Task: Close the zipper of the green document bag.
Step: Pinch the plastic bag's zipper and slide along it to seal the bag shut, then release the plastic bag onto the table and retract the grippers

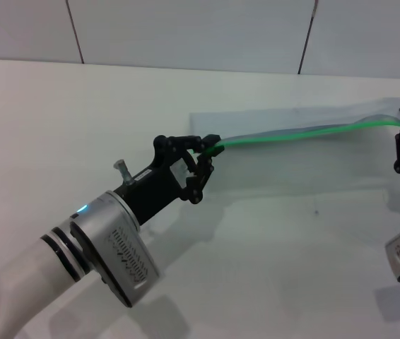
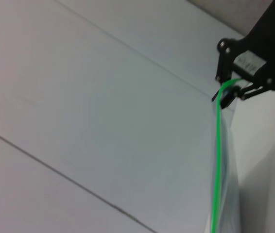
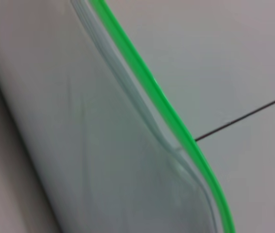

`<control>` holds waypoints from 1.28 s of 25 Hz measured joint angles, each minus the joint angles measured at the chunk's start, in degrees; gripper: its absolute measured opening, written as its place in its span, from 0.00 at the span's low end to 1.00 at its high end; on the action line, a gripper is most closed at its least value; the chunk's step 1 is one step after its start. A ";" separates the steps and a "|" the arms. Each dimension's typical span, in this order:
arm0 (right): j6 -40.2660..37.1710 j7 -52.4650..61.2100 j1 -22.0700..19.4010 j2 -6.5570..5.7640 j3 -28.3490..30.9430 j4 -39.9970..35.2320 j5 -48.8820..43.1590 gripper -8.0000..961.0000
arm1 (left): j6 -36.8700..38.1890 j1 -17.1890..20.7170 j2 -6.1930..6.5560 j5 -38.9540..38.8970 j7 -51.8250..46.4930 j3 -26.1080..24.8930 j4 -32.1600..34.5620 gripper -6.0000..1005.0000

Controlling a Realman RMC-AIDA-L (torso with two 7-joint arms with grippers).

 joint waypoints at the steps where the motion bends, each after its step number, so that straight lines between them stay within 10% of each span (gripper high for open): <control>1: -0.01 0.02 -0.06 -0.01 0.40 0.06 0.02 0.16 | 0.00 0.19 0.00 0.00 0.03 -0.43 0.03 0.09; 19: -12.53 0.94 -3.15 0.47 5.66 -0.19 0.02 0.17 | 3.57 0.71 0.02 -0.09 -4.17 -5.72 -0.06 0.16; 32: -31.95 27.96 -5.72 0.26 0.81 0.19 -0.56 0.67 | 17.45 4.17 0.34 -4.37 -23.74 -8.44 3.53 0.44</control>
